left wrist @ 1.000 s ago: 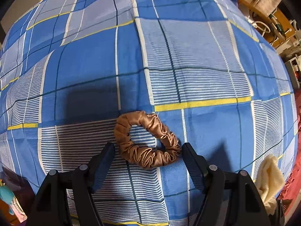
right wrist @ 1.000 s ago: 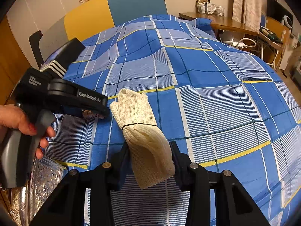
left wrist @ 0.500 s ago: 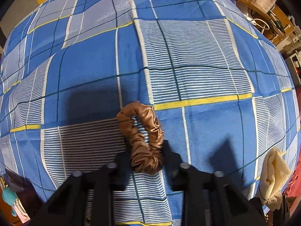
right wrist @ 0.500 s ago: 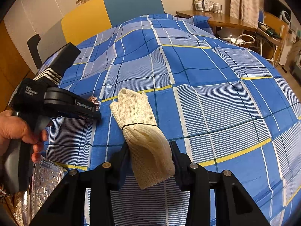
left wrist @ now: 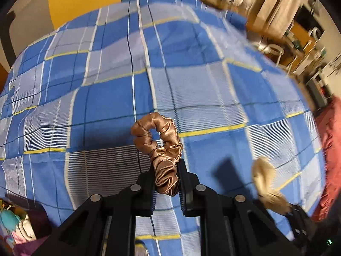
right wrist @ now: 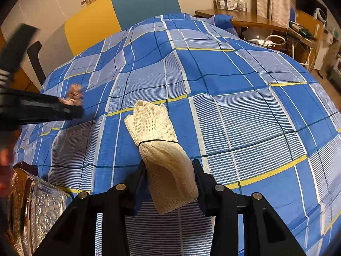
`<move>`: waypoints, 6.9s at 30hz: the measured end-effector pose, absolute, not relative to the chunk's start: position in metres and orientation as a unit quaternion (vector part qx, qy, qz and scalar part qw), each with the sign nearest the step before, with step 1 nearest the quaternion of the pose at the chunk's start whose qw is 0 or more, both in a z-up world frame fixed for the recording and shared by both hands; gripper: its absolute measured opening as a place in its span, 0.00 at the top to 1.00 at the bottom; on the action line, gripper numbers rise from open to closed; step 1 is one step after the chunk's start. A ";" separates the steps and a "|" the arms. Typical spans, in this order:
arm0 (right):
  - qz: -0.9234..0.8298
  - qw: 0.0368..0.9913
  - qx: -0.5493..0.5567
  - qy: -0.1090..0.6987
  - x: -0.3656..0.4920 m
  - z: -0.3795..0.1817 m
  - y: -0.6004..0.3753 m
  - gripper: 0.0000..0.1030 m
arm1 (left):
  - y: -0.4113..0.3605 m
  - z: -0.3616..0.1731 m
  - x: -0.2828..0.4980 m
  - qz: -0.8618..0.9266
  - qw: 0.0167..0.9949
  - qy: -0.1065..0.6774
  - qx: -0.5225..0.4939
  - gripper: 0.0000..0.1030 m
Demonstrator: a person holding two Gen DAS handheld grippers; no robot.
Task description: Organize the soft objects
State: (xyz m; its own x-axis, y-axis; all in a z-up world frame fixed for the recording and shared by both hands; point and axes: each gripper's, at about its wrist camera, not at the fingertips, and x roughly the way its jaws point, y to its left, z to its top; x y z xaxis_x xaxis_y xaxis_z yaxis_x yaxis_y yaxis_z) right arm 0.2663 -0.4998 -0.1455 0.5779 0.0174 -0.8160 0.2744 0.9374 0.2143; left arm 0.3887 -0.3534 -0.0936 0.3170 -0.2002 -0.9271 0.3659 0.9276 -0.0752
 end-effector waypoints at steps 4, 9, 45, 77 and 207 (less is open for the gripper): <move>-0.075 0.877 0.161 0.447 0.265 -0.146 -0.502 0.60 | -0.337 -0.063 0.372 -0.199 0.825 0.524 0.070 0.85; -0.078 0.876 0.162 0.447 0.264 -0.150 -0.504 0.60 | -0.311 -0.022 0.330 -0.212 0.854 0.466 0.091 0.85; -0.117 0.898 0.102 0.413 0.251 -0.146 -0.499 0.60 | 0.021 -0.137 0.184 -0.100 0.801 0.579 -0.113 0.76; 0.189 0.936 0.023 0.295 0.192 0.019 -0.143 0.58 | 0.081 -0.092 0.109 -0.059 0.903 0.421 -0.068 0.55; -0.017 0.932 0.018 0.360 0.046 -0.033 -0.099 0.00 | 0.071 -0.038 0.025 0.016 0.918 0.395 -0.035 0.55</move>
State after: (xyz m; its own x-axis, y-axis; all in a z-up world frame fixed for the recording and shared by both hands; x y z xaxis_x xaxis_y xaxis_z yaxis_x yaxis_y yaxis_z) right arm 0.0463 -0.0987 -0.0334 0.7397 -0.0181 -0.6726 0.0438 0.9988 0.0214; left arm 0.0247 0.0714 -0.0379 0.6880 0.0028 -0.7257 -0.0575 0.9971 -0.0507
